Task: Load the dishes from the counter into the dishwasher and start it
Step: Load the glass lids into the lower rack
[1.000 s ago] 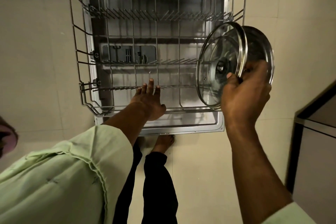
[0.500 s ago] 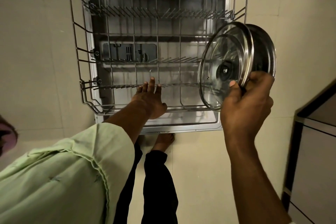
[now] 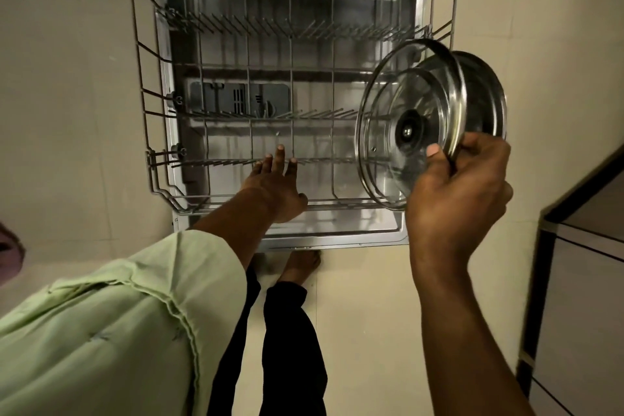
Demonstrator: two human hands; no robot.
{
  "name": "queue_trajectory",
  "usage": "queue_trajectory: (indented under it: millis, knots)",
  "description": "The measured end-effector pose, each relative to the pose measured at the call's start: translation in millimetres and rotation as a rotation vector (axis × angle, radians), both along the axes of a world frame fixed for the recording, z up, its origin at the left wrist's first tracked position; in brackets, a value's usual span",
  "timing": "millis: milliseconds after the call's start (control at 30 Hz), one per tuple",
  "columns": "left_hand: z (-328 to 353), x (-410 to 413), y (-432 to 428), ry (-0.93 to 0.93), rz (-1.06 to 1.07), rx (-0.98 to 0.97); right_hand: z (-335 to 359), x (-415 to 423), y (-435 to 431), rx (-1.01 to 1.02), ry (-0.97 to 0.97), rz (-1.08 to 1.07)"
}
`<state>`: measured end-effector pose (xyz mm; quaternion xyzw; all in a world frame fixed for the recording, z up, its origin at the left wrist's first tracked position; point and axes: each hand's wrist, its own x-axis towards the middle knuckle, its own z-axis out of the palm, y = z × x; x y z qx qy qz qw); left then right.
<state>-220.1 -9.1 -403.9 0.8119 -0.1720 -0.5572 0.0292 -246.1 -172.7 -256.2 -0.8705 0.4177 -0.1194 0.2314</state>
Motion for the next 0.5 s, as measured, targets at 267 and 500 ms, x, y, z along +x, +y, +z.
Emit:
queue_trajectory:
  millis: [267, 500]
  knots:
    - [-0.2, 0.2, 0.6, 0.003, 0.002, -0.005, -0.4, 2.2, -5.4, 0.033, 0.012, -0.051]
    - [-0.3, 0.6, 0.0, 0.001, 0.002, -0.002, 1.1, -5.9, -8.2, 0.085, 0.011, -0.054]
